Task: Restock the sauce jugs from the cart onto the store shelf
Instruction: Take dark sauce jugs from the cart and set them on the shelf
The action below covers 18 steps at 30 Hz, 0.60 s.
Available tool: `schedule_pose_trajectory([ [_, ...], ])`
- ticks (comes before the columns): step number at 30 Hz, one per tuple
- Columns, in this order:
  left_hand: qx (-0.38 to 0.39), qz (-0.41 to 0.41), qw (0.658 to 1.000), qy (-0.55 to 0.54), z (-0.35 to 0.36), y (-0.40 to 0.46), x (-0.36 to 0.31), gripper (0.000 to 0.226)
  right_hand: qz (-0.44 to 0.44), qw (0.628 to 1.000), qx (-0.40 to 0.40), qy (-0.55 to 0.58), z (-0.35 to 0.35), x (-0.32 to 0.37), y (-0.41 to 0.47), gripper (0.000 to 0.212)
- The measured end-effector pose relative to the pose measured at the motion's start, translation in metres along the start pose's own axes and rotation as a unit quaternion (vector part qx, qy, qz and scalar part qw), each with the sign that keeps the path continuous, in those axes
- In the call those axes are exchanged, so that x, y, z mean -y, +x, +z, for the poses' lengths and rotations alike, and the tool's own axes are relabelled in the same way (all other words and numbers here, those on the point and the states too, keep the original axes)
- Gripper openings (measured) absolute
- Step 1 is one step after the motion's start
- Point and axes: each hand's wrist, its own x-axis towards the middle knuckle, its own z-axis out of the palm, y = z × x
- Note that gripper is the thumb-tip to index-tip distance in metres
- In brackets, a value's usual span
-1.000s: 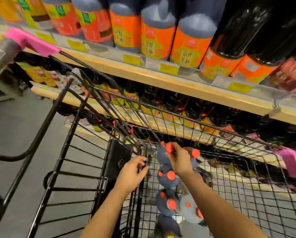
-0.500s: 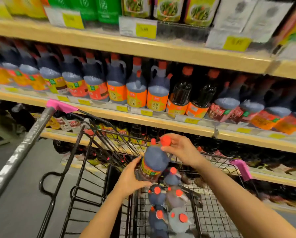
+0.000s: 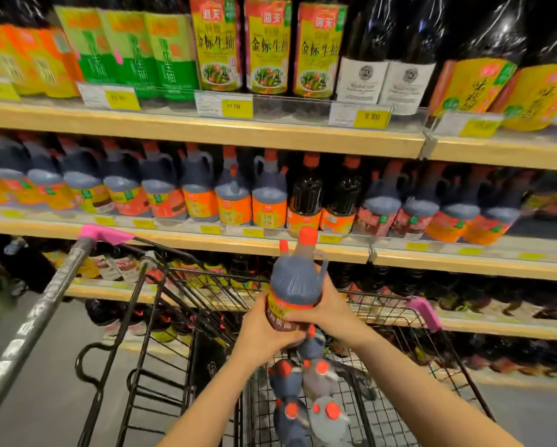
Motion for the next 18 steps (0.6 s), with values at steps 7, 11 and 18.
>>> schedule_pose_trajectory([
  [7,0.133,0.004,0.991,0.028,0.035,0.013,0.043,0.091,0.045,0.991,-0.125,0.022,-0.033,-0.06,-0.023,0.092],
  [11,0.144,-0.072,0.983,0.084,0.054,0.02,0.118,0.099,0.096,0.977,-0.19,0.011,-0.063,-0.106,-0.044,0.094],
  [18,0.153,-0.158,0.97,0.1,0.077,0.038,0.224,0.063,0.132,0.952,-0.275,0.006,-0.099,-0.175,-0.07,0.079],
])
